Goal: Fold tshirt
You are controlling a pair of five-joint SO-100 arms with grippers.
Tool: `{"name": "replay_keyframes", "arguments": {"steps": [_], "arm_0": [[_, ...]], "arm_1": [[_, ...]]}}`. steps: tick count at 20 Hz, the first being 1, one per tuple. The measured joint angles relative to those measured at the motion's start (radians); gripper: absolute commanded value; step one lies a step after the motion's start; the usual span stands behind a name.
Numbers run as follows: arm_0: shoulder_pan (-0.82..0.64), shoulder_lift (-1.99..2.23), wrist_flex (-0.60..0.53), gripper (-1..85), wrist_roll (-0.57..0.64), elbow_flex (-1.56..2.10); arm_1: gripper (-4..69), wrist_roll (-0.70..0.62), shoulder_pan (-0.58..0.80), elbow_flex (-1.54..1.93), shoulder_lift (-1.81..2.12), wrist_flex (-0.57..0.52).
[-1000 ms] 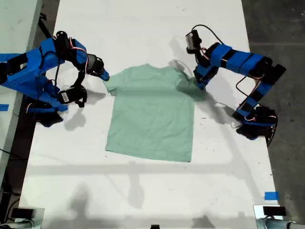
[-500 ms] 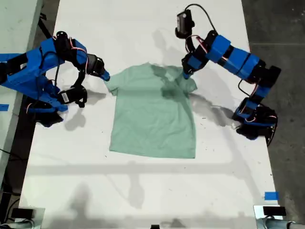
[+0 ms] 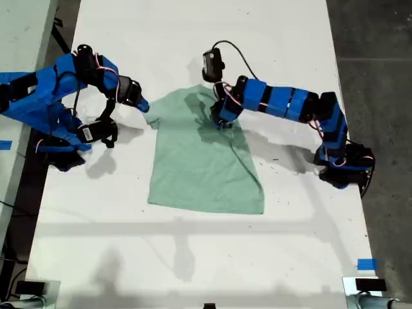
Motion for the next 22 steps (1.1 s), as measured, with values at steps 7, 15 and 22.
{"name": "replay_keyframes", "arguments": {"steps": [7, 15, 22], "arm_0": [[0.000, 0.000, 0.000, 0.1, -0.003, 0.000], [-0.012, -0.037, 0.025, 13.6, -0.026, 0.000], [-0.175, -0.083, 0.006, 21.2, 0.048, 0.005]], "arm_1": [[21.5, -0.026, -0.009, -0.041, 0.127, 0.015], [16.3, -0.049, 0.061, 0.232, 0.647, 0.187], [16.3, -0.037, 0.041, 0.423, 0.818, 0.187]]}}
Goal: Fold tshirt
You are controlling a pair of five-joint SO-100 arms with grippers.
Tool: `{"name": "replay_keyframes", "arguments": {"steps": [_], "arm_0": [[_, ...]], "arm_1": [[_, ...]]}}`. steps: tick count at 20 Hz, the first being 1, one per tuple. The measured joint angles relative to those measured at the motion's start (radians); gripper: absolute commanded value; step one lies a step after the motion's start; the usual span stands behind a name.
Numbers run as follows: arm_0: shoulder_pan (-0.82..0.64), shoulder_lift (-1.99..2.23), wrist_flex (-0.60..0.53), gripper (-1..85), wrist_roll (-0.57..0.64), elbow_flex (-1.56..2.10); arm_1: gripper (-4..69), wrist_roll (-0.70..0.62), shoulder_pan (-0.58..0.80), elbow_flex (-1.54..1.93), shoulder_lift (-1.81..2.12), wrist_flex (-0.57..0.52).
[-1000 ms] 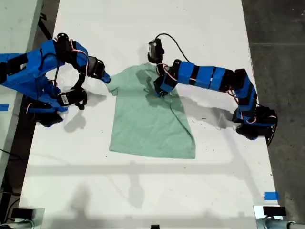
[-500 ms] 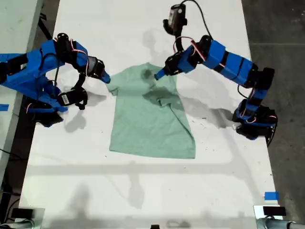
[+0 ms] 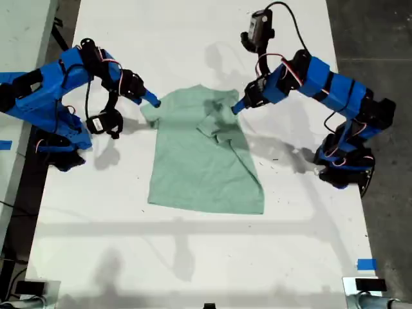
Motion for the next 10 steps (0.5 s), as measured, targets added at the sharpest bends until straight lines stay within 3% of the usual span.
{"name": "replay_keyframes", "arguments": {"steps": [10], "arm_0": [[-0.163, -0.364, -0.261, 18.9, 0.018, 0.097]], "arm_1": [[16.7, 0.029, 0.000, 0.276, 0.242, -0.051]]}}
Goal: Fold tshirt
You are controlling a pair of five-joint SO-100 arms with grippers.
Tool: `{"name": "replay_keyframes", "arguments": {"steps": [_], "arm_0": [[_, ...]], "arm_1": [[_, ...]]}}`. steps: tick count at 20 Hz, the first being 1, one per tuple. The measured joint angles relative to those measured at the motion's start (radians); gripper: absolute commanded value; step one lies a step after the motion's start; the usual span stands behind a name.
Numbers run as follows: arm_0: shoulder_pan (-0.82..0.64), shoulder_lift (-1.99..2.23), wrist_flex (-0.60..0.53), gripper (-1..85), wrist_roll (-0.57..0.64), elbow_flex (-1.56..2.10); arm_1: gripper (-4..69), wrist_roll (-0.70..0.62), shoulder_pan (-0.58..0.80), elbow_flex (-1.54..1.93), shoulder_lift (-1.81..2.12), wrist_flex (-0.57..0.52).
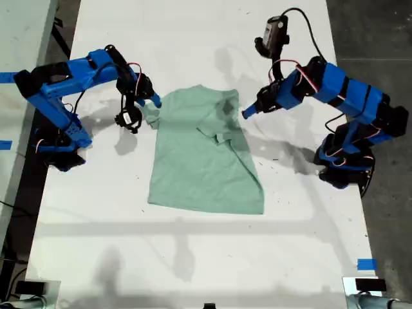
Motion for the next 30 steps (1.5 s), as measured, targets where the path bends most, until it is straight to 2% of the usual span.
{"name": "replay_keyframes", "arguments": {"steps": [6, 8, 9, 10, 16, 21, 24, 26, 30], "arm_0": [[-0.067, -0.074, -0.193, 22.8, -0.032, 0.164], [-0.083, -0.114, -0.209, 18.0, -0.038, 0.163], [-0.080, -0.140, -0.209, 6.2, -0.040, 0.153], [-0.083, -0.156, -0.209, 3.4, -0.040, 0.146], [-0.081, -0.137, -0.229, 0.1, -0.032, 0.123], [-0.078, 0.127, -0.100, 0.1, -0.034, 0.101], [-0.072, 0.313, -0.060, 0.1, -0.041, 0.094], [-0.055, 0.337, -0.043, 0.1, -0.044, 0.046], [0.069, 0.204, -0.040, 0.1, -0.081, -0.173]], "arm_1": [[17.4, 0.012, -0.002, 0.141, 0.153, -0.020], [17.5, 0.012, -0.002, 0.169, 0.176, -0.020], [17.6, 0.014, -0.002, 0.178, 0.181, -0.020], [17.6, 0.014, -0.002, 0.187, 0.183, -0.020], [17.7, 0.014, -0.002, 0.202, 0.184, -0.044], [17.7, 0.021, -0.002, 0.209, 0.184, -0.048], [17.6, 0.032, -0.002, 0.221, 0.184, -0.048], [17.6, 0.035, -0.006, 0.230, 0.186, -0.048], [17.4, 0.051, -0.018, 0.230, 0.186, -0.048]]}}
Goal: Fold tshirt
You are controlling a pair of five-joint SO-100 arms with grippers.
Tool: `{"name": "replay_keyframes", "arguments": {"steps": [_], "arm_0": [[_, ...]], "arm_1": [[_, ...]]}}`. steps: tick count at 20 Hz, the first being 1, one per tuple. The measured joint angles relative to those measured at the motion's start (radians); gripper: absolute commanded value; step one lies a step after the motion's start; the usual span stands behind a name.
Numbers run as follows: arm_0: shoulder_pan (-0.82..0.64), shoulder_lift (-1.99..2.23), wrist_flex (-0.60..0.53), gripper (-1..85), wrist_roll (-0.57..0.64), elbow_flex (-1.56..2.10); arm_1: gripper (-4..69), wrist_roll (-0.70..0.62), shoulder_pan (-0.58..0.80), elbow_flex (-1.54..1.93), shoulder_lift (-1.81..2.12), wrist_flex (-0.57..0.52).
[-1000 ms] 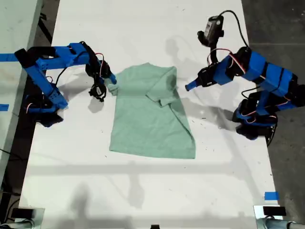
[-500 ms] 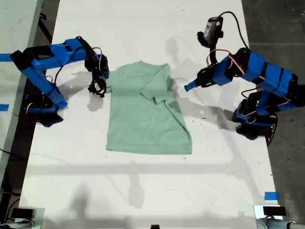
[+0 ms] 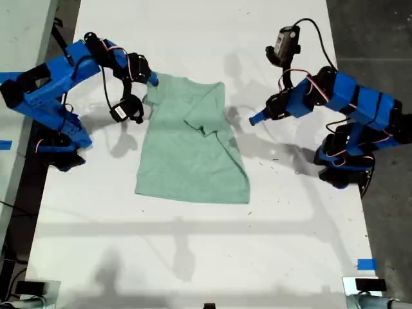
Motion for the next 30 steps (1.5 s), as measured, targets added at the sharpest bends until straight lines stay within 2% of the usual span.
{"name": "replay_keyframes", "arguments": {"steps": [3, 6, 9, 10, 12, 13, 16, 19, 23, 26, 30], "arm_0": [[0.086, -0.268, 0.028, 0.1, -0.005, -0.270], [0.153, -0.627, 0.117, 0.0, -0.005, -0.666], [0.178, -0.848, 0.109, 1.7, -0.003, -0.844], [0.178, -0.887, 0.098, 9.8, 0.009, -0.857], [0.175, -0.934, 0.080, 32.5, 0.026, -0.865], [0.175, -0.936, 0.078, 35.3, 0.028, -0.865], [0.175, -0.916, 0.101, 32.6, 0.048, -0.865], [0.183, -0.736, 0.206, 27.5, 0.054, -0.847], [0.279, -0.426, 0.262, 27.5, 0.014, -0.612], [0.399, -0.199, 0.192, 25.7, -0.094, -0.304], [0.491, 0.014, 0.066, 25.3, -0.233, 0.061]], "arm_1": [[17.3, 0.014, -0.012, 0.000, 0.000, 0.000], [17.1, 0.028, -0.025, 0.008, 0.008, 0.000], [17.1, 0.038, -0.031, 0.023, 0.043, 0.000], [17.1, 0.044, -0.031, 0.037, 0.052, 0.000], [17.1, 0.048, -0.031, 0.044, 0.055, 0.000], [17.1, 0.051, -0.031, 0.044, 0.055, 0.000], [17.1, 0.063, -0.031, 0.067, 0.055, -0.017], [17.8, 0.074, -0.058, 0.080, 0.055, -0.018], [18.2, 0.089, -0.152, 0.080, 0.041, -0.018], [22.6, 0.127, -0.236, 0.077, -0.034, 0.000], [23.8, 0.213, -0.337, 0.077, -0.121, 0.000]]}}
